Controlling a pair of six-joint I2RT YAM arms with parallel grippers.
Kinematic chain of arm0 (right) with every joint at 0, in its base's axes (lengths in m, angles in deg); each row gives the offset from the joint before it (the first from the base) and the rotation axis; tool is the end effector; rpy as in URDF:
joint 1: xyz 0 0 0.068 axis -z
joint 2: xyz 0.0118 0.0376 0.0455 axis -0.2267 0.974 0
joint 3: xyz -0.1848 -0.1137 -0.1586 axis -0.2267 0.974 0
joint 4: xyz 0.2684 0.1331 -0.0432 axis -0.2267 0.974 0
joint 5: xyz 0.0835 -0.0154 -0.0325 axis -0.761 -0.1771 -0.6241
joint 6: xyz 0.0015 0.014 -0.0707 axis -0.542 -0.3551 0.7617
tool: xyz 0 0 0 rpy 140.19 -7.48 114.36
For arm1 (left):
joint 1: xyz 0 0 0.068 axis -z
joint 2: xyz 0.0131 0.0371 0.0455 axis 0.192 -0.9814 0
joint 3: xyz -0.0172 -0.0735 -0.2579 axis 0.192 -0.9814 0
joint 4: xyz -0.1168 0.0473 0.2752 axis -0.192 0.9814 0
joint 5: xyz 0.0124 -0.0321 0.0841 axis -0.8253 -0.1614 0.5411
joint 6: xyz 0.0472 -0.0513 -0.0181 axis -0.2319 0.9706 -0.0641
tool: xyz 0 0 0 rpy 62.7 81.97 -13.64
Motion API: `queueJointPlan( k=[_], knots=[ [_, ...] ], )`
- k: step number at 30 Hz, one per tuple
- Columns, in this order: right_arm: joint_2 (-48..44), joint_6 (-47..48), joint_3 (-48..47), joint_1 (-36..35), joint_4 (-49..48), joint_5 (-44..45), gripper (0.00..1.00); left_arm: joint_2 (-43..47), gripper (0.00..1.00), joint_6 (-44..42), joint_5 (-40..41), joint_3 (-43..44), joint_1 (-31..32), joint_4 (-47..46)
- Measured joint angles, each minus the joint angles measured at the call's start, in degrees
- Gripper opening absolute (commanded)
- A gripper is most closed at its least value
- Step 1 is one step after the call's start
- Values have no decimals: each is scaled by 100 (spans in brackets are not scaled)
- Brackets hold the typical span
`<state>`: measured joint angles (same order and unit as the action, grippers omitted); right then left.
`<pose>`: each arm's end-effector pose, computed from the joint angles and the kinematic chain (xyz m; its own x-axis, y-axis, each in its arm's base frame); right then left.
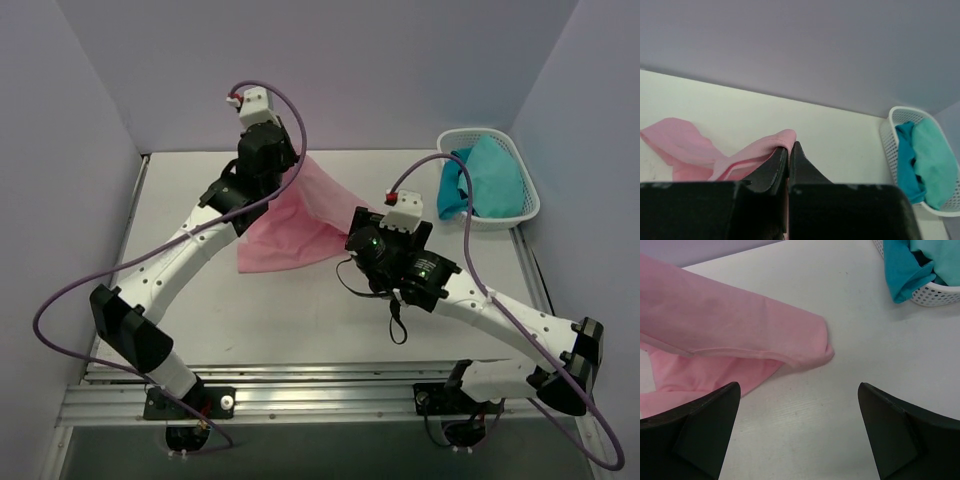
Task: Fold and stack the t-shirts
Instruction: Flatten out the tshirt
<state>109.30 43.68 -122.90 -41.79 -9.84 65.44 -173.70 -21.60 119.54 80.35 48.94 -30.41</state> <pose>0.2281 0.2421 0.3351 -0.2627 0.3381 -0.9037 0.1118 0.9410 0.3195 0.3568 -0.2354 0.4503 -0.1029 -0.4204 -0.9015 0.0254 0.9049 -0.4249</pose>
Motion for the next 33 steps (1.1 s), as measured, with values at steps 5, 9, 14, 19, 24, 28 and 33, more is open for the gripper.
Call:
queueJointPlan(
  k=[5,9,14,19,24,28,33],
  knots=[
    [-219,-48,0,-201,26,59,100,-669,2,-457,13,509,-7,518],
    [-179,103,109,-697,-417,-111,100,-975,2,-697,11,723,-24,680],
    [654,236,-114,-1285,-973,-409,100,-1021,2,-826,-160,723,-175,741],
    [1888,455,-411,-1318,-1611,-883,100,-1021,2,-887,-595,723,-579,817],
    [2605,883,-437,-1285,-2492,-1108,100,-1023,2,-955,-964,796,-857,1038],
    [3305,1375,-697,-1093,-3639,-1589,100,-1106,2,-966,-1414,1187,-881,1362],
    [4955,1738,-2074,-750,-4391,-2280,100,-1644,2,-1123,-2155,2651,-866,2094]
  ],
)
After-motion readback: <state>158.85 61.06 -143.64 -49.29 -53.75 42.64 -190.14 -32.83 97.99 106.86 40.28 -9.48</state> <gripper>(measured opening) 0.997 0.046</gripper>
